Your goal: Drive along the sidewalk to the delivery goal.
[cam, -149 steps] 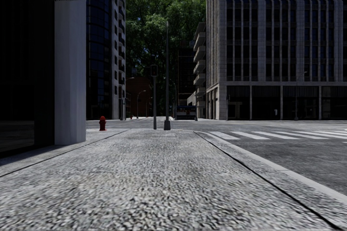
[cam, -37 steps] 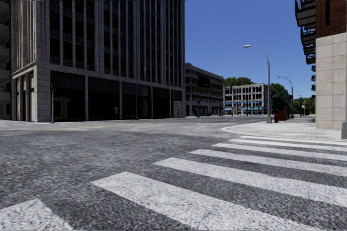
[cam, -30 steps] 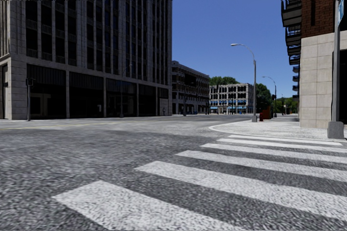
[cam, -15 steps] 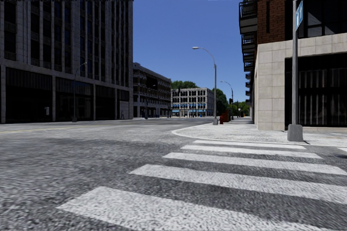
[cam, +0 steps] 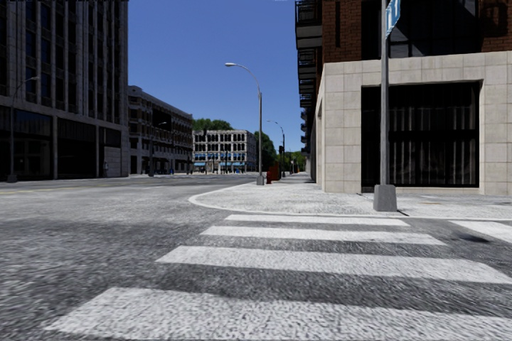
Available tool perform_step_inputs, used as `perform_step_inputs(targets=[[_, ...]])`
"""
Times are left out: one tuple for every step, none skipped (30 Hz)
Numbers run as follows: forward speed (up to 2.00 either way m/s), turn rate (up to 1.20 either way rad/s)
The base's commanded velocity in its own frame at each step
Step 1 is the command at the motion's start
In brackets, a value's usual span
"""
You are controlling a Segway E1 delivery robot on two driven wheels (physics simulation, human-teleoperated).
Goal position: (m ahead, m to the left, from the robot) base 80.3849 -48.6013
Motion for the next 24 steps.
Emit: perform_step_inputs(targets=[[2.0, -0.57], [2.0, -0.57], [2.0, -0.57], [2.0, -0.57], [2.0, -0.57], [2.0, -0.57], [2.0, -0.57], [2.0, -0.57], [2.0, -0.41], [2.0, -0.41], [2.0, 0.0], [2.0, 0.0], [2.0, 0.0], [2.0, 0.0], [2.0, 0.0], [2.0, 0.0], [2.0, 0.0], [2.0, 0.0], [2.0, 0.0], [2.0, 0.0], [2.0, 0.0], [2.0, 0.0], [2.0, 0.0], [2.0, 0.0]])
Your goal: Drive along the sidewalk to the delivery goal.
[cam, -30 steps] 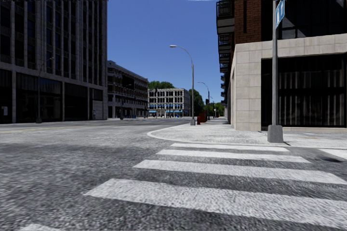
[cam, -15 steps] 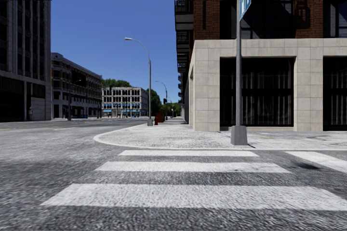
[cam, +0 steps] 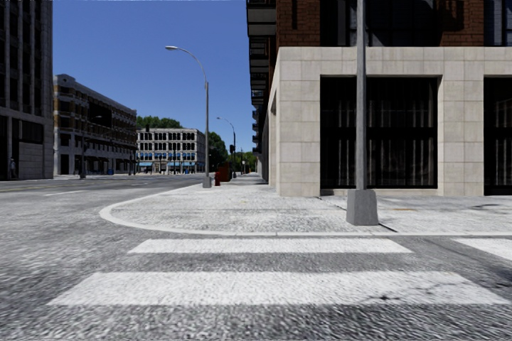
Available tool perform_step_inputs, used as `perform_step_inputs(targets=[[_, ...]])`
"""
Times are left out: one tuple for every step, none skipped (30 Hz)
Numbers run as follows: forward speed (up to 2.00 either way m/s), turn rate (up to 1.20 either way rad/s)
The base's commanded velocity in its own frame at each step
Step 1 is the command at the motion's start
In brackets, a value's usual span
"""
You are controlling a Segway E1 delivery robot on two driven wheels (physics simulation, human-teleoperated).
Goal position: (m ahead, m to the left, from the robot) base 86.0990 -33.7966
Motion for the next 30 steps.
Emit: perform_step_inputs(targets=[[2.0, 0.0], [2.0, 0.0], [2.0, 0.0], [2.0, 0.0], [2.0, 0.0], [2.0, 0.0], [2.0, 0.0], [2.0, 0.0], [2.0, 0.0], [2.0, 0.0], [2.0, 0.0], [2.0, 0.0], [2.0, 0.0], [2.0, 0.0], [2.0, 0.0], [2.0, 0.0], [2.0, 0.0], [2.0, 0.0], [2.0, 0.0], [2.0, 0.0], [2.0, 0.0], [2.0, 0.0], [2.0, 0.0], [2.0, 0.0], [2.0, 0.0], [2.0, 0.0], [2.0, 0.0], [2.0, 0.0], [2.0, 0.0], [2.0, 0.0]])
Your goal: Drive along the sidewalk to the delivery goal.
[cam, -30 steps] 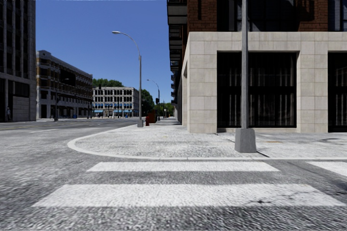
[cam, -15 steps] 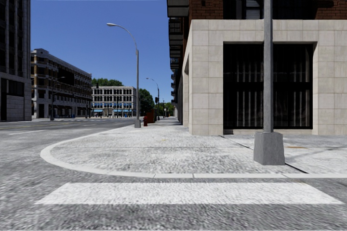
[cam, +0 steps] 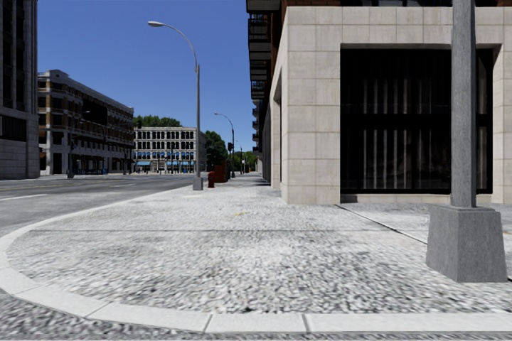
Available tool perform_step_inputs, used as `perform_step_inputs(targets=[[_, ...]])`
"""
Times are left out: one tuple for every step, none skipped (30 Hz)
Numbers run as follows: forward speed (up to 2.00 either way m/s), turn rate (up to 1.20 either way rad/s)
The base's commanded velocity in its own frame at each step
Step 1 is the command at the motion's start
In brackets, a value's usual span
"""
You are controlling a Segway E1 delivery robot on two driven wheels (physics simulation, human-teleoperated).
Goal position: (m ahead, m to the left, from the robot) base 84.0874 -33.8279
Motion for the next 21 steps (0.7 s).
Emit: perform_step_inputs(targets=[[2.0, 0.0], [2.0, 0.0], [2.0, 0.0], [2.0, 0.0], [2.0, 0.0], [2.0, 0.0], [2.0, 0.0], [2.0, 0.0], [2.0, 0.0], [1.86, 0.0], [1.86, 0.0], [1.68, 0.0], [1.55, 0.0], [1.46, 0.0], [1.46, 0.0], [1.41, 0.0], [1.4, 0.0], [1.4, 0.0], [1.4, 0.0], [1.4, 0.0], [1.4, 0.0]])
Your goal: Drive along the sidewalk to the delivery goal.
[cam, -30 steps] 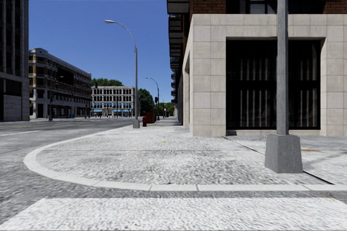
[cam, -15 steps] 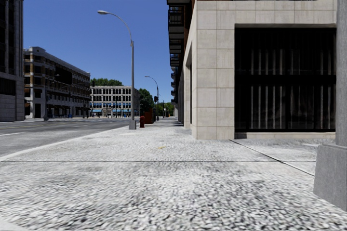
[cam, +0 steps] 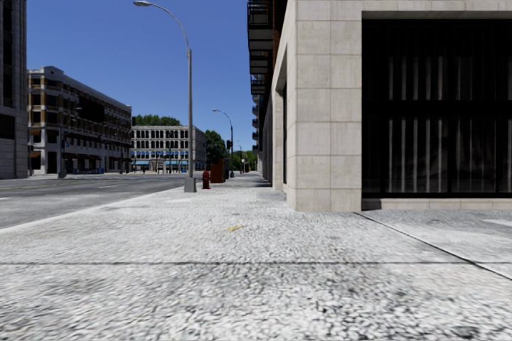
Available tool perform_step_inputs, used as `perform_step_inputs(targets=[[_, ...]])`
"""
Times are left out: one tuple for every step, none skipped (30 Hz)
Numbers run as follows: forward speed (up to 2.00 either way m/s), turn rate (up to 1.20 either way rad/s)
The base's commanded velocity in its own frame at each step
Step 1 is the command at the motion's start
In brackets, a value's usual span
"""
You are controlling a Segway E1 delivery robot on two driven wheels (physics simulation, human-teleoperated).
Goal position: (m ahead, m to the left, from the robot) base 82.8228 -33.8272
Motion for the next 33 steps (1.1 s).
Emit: perform_step_inputs(targets=[[1.4, 0.0], [1.4, 0.0], [1.4, 0.0], [1.4, 0.0], [1.4, 0.0], [1.4, 0.0], [1.4, 0.0], [1.41, 0.0], [1.44, 0.0], [1.44, 0.0], [1.53, 0.0], [2.0, 0.0], [2.0, 0.0], [2.0, 0.0], [2.0, 0.0], [2.0, 0.0], [2.0, 0.0], [2.0, 0.0], [2.0, 0.0], [2.0, 0.0], [2.0, 0.0], [2.0, 0.0], [2.0, 0.0], [2.0, 0.0], [2.0, 0.0], [2.0, 0.0], [2.0, 0.0], [2.0, 0.0], [2.0, 0.0], [2.0, 0.0], [2.0, 0.0], [2.0, 0.0], [2.0, 0.0]])
